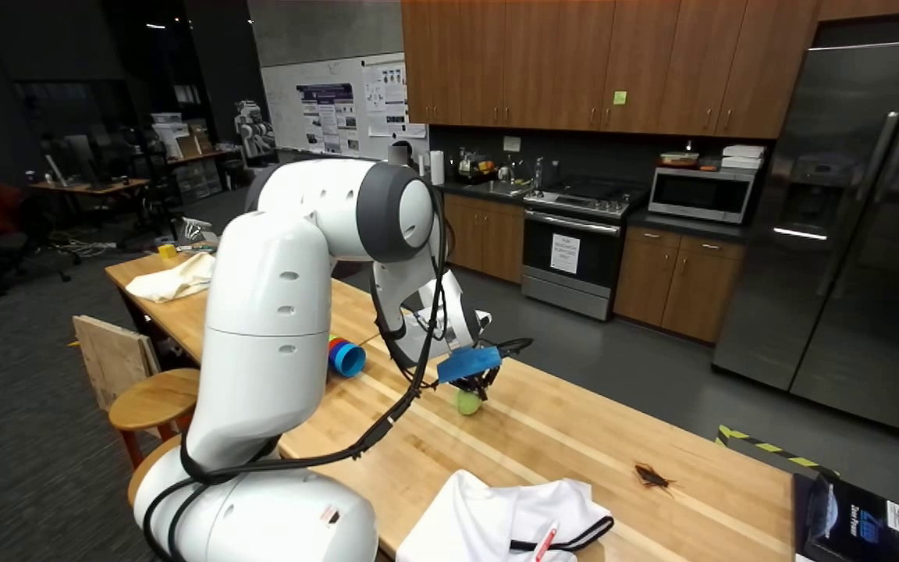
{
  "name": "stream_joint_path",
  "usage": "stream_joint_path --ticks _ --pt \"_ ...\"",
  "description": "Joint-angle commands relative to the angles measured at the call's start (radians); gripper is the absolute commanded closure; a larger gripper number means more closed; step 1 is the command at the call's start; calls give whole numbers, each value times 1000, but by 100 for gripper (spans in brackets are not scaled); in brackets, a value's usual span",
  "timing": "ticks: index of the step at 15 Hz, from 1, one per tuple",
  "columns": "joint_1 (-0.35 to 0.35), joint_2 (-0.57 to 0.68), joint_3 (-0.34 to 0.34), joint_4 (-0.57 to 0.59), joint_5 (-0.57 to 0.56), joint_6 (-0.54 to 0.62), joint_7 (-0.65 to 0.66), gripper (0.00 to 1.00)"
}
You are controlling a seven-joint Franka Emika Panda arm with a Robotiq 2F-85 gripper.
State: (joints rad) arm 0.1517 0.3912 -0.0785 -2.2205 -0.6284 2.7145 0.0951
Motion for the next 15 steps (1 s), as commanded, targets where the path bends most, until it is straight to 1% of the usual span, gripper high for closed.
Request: stream_joint_path --ticks 1,3,9,15 --pt "-9 3 38 6 54 -11 -53 100" --pt "-10 5 50 12 90 -18 -71 100" --pt "-19 -5 44 10 165 -36 -109 100" --pt "-3 -9 56 36 169 -60 -126 100"
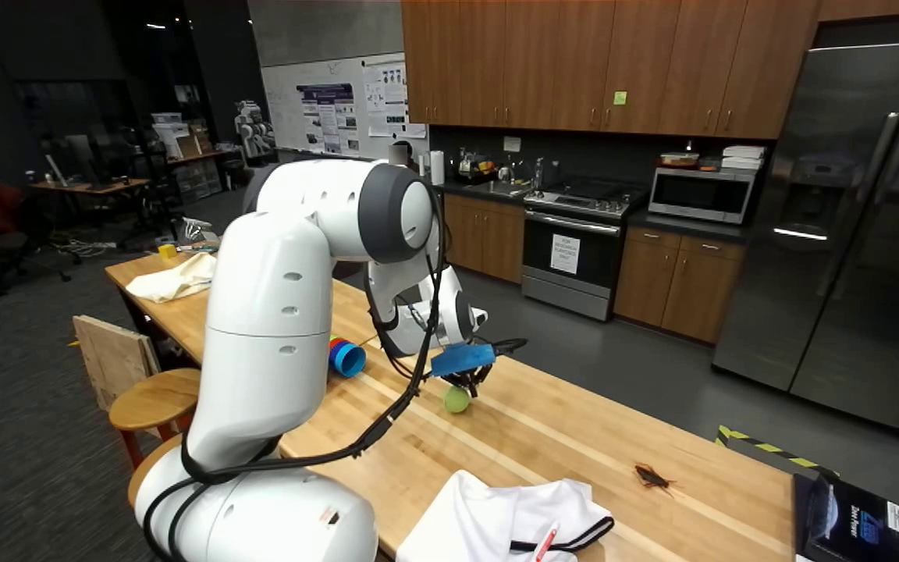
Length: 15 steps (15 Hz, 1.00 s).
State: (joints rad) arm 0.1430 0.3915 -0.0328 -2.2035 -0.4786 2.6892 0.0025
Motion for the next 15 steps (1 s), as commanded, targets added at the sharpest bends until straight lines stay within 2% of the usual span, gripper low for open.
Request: stream_joint_path --ticks 1,8,12,13,15 --pt "11 -8 18 25 20 -38 -34 100" --pt "3 -3 89 92 138 -168 -78 100" --pt "-4 -2 68 112 136 -191 -57 100" --pt "10 -8 35 107 89 -184 -14 100" --pt "15 -4 10 116 67 -186 30 100"
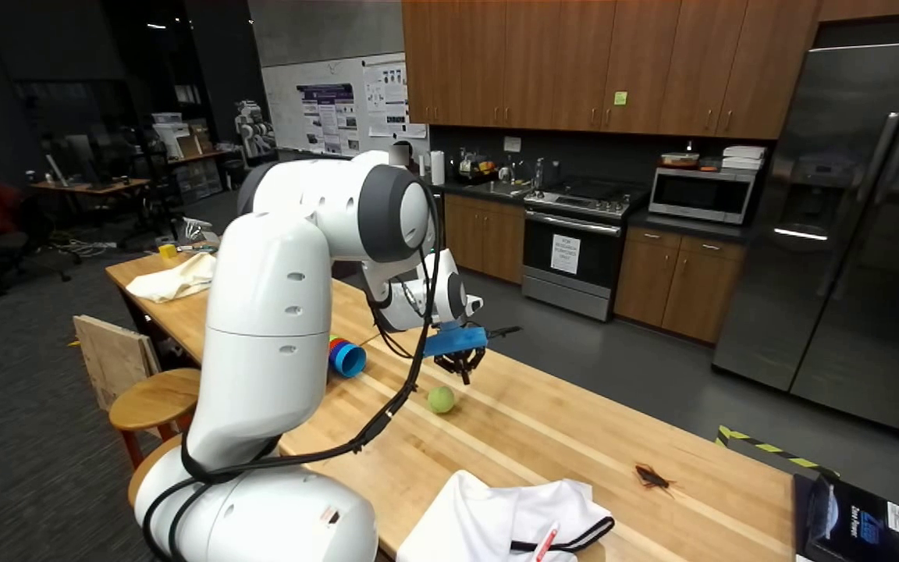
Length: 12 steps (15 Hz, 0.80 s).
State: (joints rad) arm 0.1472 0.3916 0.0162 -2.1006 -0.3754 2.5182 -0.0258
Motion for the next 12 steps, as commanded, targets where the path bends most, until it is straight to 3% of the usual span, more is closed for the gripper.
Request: stream_joint_path --ticks 1,5,6,12 --pt "16 -3 -53 17 -48 -28 85 100" --pt "25 -3 -71 29 -55 -130 168 100" --pt "-8 -47 -80 -55 -49 -111 159 100" --pt "-51 -82 -86 -147 -8 -172 176 100"
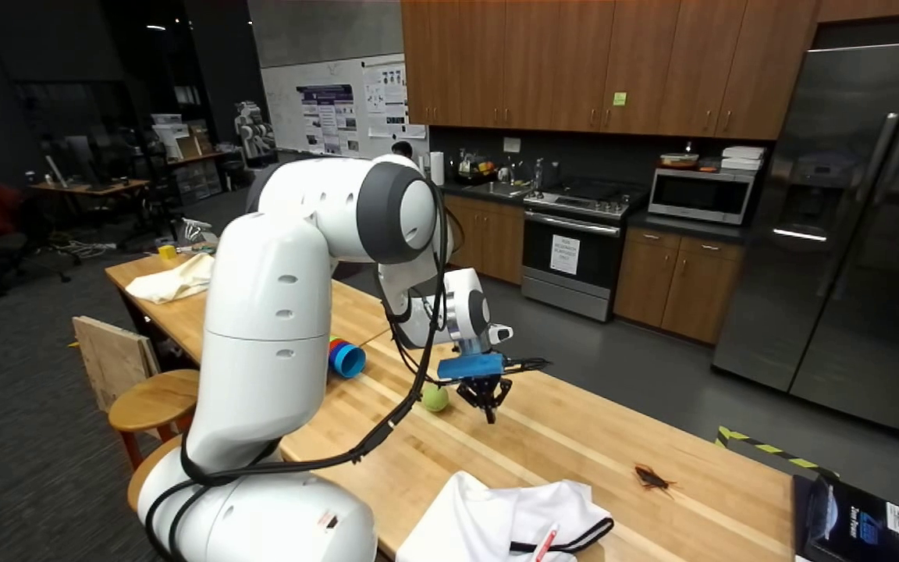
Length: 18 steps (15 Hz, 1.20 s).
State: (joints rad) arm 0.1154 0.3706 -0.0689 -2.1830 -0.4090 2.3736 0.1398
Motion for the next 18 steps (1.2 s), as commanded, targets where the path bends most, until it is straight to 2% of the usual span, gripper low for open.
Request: stream_joint_path --ticks 1,18 --pt "-26 -64 0 -71 36 -32 9 100" --pt "-28 -114 13 -86 31 -40 12 100"
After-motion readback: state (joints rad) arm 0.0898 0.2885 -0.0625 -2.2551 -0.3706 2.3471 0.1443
